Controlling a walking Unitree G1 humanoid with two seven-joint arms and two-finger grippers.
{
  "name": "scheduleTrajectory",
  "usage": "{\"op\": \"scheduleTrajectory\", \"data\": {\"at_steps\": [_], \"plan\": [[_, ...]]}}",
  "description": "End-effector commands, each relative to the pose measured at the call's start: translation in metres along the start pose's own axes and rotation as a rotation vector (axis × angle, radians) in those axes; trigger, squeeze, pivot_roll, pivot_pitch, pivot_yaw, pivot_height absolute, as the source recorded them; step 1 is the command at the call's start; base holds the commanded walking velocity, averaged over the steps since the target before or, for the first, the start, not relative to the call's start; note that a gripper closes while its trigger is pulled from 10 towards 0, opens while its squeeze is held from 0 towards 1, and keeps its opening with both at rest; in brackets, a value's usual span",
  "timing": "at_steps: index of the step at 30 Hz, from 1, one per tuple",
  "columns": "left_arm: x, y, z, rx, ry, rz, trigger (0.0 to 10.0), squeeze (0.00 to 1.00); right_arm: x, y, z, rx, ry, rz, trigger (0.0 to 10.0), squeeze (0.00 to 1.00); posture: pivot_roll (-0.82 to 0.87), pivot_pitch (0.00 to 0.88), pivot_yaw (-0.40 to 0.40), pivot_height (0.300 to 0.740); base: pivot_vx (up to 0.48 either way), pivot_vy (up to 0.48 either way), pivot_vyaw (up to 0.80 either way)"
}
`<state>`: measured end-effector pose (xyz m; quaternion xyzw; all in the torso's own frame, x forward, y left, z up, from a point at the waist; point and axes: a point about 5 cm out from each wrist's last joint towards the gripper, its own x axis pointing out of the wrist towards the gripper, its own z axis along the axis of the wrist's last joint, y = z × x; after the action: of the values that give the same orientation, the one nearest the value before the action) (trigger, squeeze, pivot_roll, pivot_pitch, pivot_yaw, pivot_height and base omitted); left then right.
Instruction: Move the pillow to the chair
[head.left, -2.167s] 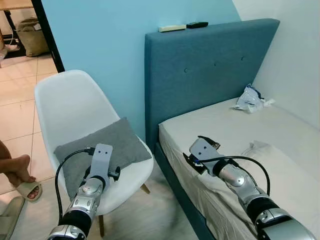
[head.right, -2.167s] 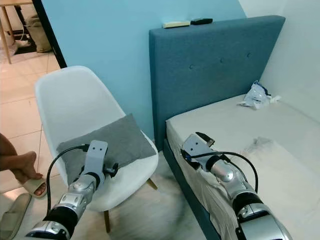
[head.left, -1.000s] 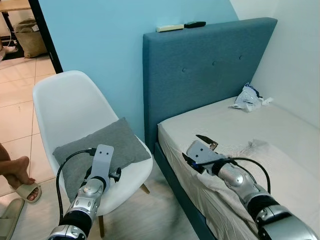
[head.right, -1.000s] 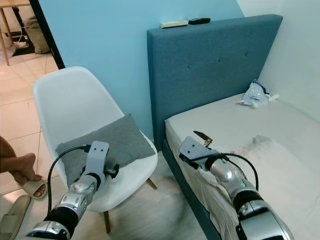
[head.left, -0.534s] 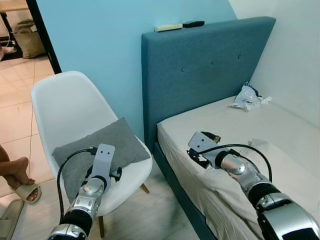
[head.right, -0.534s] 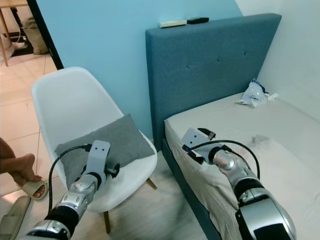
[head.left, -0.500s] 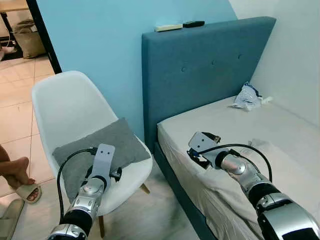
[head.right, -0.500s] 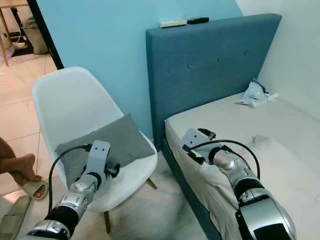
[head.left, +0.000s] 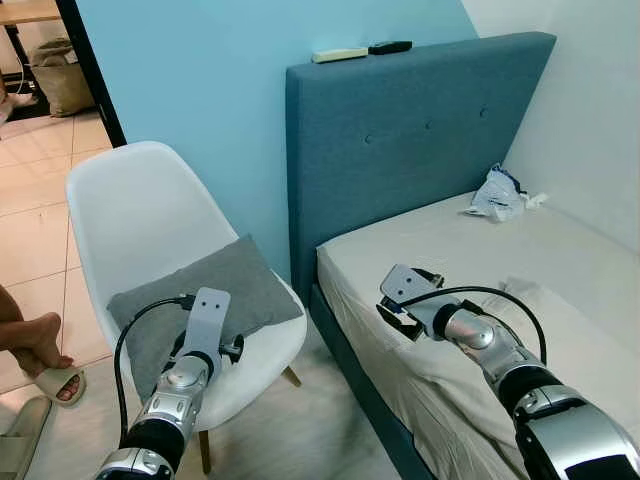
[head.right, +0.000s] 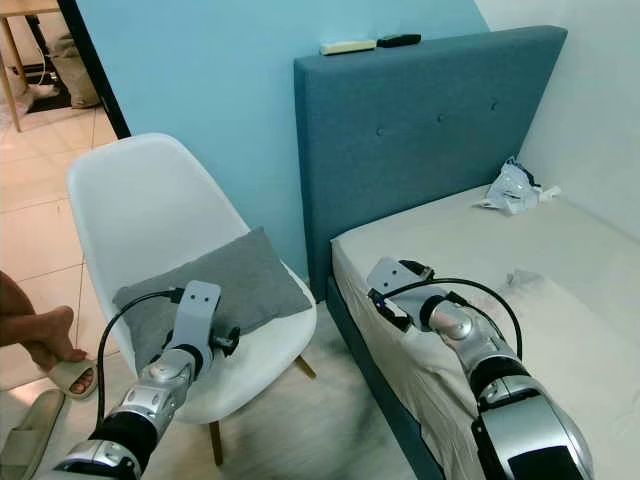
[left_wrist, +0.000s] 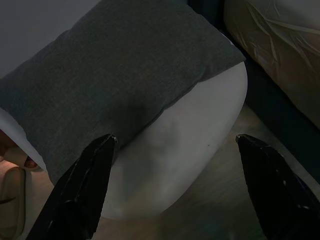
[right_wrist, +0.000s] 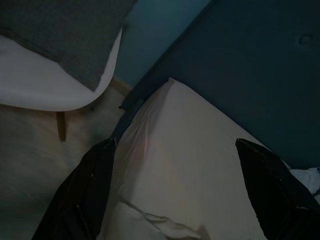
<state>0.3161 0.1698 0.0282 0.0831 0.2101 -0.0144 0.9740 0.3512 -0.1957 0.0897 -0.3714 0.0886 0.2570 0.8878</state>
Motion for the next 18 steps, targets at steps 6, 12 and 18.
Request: {"op": "scheduleTrajectory", "data": {"at_steps": [6, 12, 18], "plan": [[-0.0008, 0.0007, -0.0029, 0.007, 0.006, -0.003, 10.0, 0.00, 0.0001, -0.0019, 0.0000, 0.026, 0.002, -0.003, 10.0, 0.00, -0.07, 0.048, 0.015, 0.740, 0.000, 0.000, 0.00], [-0.0016, 0.0009, -0.0046, 0.006, 0.010, -0.003, 10.0, 0.00, 0.0005, -0.0007, 0.0001, 0.027, 0.004, 0.005, 10.0, 0.00, -0.08, 0.056, 0.015, 0.740, 0.000, 0.000, 0.00], [-0.0003, -0.0038, -0.0015, 0.006, 0.005, -0.017, 10.0, 0.00, -0.0008, -0.0018, -0.0016, 0.030, 0.009, 0.007, 10.0, 0.00, -0.08, 0.068, 0.014, 0.740, 0.000, 0.000, 0.00]]}}
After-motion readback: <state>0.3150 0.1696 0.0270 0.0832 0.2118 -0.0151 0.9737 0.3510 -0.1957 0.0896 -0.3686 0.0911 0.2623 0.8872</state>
